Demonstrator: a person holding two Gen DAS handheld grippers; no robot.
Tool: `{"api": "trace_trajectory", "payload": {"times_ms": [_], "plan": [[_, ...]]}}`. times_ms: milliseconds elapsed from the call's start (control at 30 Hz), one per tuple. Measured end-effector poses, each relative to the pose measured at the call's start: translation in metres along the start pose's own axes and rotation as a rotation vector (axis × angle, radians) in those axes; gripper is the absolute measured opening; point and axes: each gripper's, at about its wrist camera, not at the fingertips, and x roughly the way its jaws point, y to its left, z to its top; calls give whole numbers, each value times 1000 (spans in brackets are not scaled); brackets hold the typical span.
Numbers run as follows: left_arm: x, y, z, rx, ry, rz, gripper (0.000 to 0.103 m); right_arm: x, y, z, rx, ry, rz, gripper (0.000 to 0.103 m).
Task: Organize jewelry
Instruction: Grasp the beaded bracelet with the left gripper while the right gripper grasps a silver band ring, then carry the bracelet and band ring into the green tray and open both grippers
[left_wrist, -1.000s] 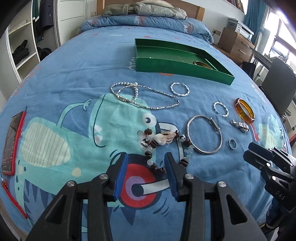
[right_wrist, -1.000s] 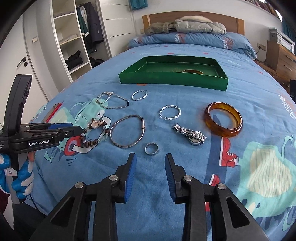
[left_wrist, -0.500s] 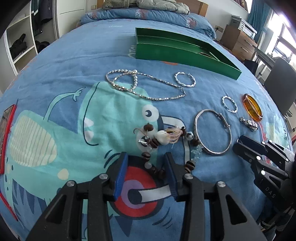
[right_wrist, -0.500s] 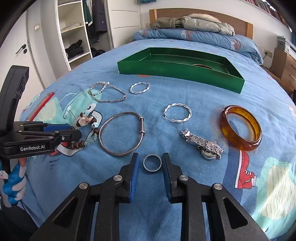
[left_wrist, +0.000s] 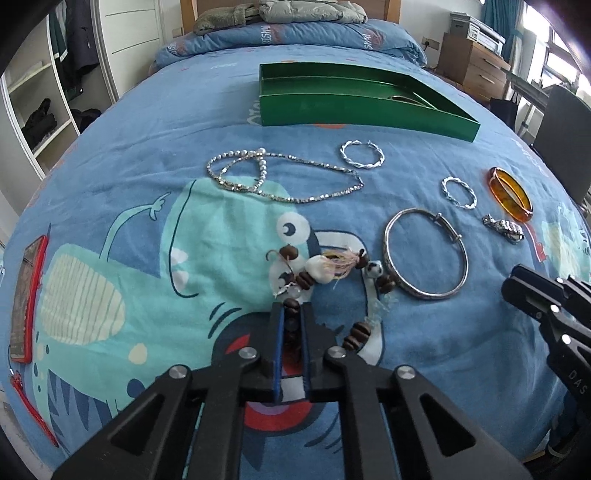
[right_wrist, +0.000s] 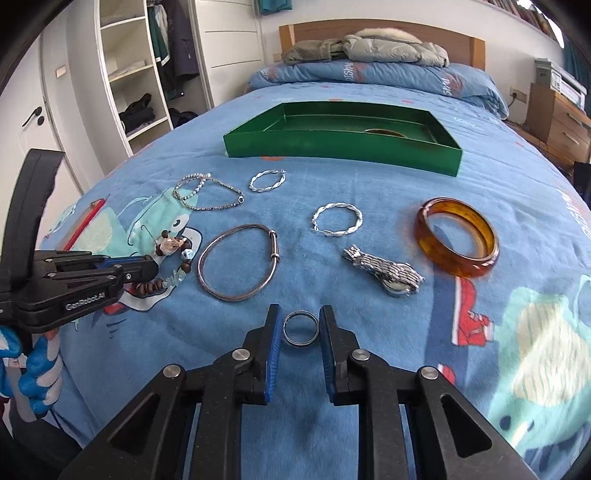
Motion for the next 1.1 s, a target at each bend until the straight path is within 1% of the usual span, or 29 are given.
{"api": "trace_trajectory", "payload": {"times_ms": [133,400,733,1100], "plan": [[-10,-3,1,5,-15,7,7,-20,-2,-5,21,-23,-15,20],[-51,-7,8,25,-95,6,7,-48,-2,-8,49,-63,-28,20],[-90,3,11,13,-162,7,7,-77,16,-3,28,-114,-41,20],[-120,9,12,11,-210,-4,7,-102,22,-2,23,-153,-53,20]]}}
